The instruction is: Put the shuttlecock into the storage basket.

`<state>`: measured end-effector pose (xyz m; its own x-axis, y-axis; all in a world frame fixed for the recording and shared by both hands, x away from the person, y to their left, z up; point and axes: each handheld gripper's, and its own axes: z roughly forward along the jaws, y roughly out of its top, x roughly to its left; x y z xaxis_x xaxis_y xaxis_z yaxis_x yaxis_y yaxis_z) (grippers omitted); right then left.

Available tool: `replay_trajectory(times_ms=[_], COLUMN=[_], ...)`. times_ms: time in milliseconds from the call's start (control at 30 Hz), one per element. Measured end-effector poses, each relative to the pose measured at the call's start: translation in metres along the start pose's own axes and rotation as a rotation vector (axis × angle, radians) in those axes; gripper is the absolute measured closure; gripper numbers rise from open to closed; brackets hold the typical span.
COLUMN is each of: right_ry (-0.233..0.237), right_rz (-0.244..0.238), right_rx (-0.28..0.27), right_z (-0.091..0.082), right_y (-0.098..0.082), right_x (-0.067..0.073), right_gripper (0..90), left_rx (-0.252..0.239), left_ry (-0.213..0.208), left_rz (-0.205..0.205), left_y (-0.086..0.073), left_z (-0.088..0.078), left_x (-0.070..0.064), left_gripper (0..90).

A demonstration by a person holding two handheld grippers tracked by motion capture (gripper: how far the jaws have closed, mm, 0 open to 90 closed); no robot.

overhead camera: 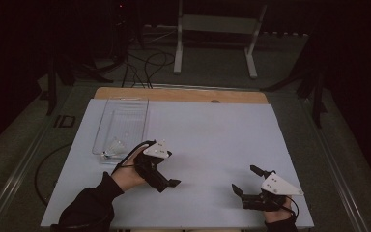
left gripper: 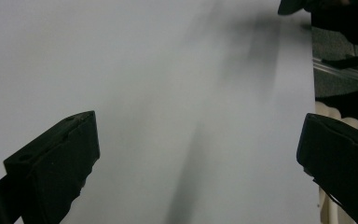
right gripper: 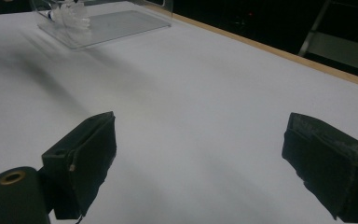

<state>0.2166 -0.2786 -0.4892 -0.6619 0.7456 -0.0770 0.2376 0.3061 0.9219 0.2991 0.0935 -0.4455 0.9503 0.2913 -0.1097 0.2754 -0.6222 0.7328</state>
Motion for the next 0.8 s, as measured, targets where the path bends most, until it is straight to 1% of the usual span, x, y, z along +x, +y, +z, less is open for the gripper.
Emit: replay_trajectory(times_ms=[100,133,267,333,400,433,500,567,633,733,767,800], right_ry=[0.001,0.001,0.001,0.002,0.001,0.004,0.002,0.001,0.001,0.000,0.003,0.007], right_rz=[-0.002,-0.004,-0.001,-0.001,-0.002,-0.002,-0.003,-0.003,-0.005,-0.006,-0.004,-0.006], right_rx=[0.000,0.000,0.004,0.002,0.003,0.004,0.003,0.004,0.003,0.003,0.004,0.010], right_z=[0.000,0.000,0.001,0.001,0.001,0.001,0.000,0.001,0.000,0.000,0.000,0.001], right_y=[0.000,0.000,0.000,0.000,0.000,0.000,0.000,0.000,0.000,0.000,0.000,0.000], right_x=[0.000,0.001,0.000,0.000,0.001,0.001,0.001,0.001,0.001,0.001,0.001,0.001], right_gripper=[9.7,9.7,9.7,9.7,9.7,9.7,9.7,9.7,9.7,9.7,9.7,9.7], left_rx=[0.022,0.027,0.025,0.031,0.036,0.039,0.045,0.054,0.049,0.049,0.042,0.043], left_ry=[0.001,0.000,0.006,0.008,0.013,0.013,0.015,0.018,0.010,0.014,0.010,0.009], left_rz=[-0.008,-0.005,0.001,0.017,0.010,0.014,0.003,0.002,-0.004,-0.011,-0.024,-0.027], left_y=[-0.007,-0.009,-0.015,-0.018,-0.021,-0.023,-0.027,-0.030,-0.034,-0.037,-0.041,-0.042], left_z=[0.001,0.001,0.001,0.000,0.001,0.000,0.001,0.001,0.000,-0.001,-0.003,-0.003], left_x=[-0.001,-0.001,-0.004,-0.005,-0.005,-0.005,-0.005,-0.006,-0.006,-0.005,-0.005,-0.006], left_gripper=[0.0,0.0,0.0,0.0,0.0,0.0,0.0,0.0,0.0,0.0,0.0,0.0])
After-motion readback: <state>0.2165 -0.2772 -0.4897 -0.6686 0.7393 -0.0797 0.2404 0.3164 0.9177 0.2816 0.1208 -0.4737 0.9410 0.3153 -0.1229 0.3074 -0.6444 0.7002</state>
